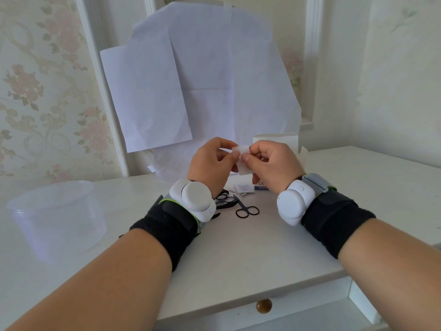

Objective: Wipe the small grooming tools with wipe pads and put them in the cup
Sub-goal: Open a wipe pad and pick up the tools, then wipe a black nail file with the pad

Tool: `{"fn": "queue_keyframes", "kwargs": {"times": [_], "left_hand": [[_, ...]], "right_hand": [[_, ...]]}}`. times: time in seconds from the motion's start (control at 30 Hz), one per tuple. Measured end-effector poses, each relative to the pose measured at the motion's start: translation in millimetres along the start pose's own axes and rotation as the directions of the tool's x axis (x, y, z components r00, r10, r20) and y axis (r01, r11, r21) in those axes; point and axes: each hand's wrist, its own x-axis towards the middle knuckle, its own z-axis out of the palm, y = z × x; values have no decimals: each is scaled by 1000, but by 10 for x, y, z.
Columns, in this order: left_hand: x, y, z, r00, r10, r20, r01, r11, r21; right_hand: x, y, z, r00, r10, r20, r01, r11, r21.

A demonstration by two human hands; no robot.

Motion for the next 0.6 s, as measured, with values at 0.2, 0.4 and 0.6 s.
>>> {"fn": "queue_keyframes", "kwargs": {"times": [0.2,0.4,0.6], "left_hand": [[4,-4,-49,996,-27,-80,34,996,88],[-48,42,-209,993,-77,-91,98,964,248],[-252,19,-596,985,-110,-135,142,955,259]], "right_hand": [[-16,-6,19,999,35,7,-34,998,-52],[-42,-21,22,995,77,56,-69,989,-132],[-73,-76,38,990,95,101,-78,984,-163]]}}
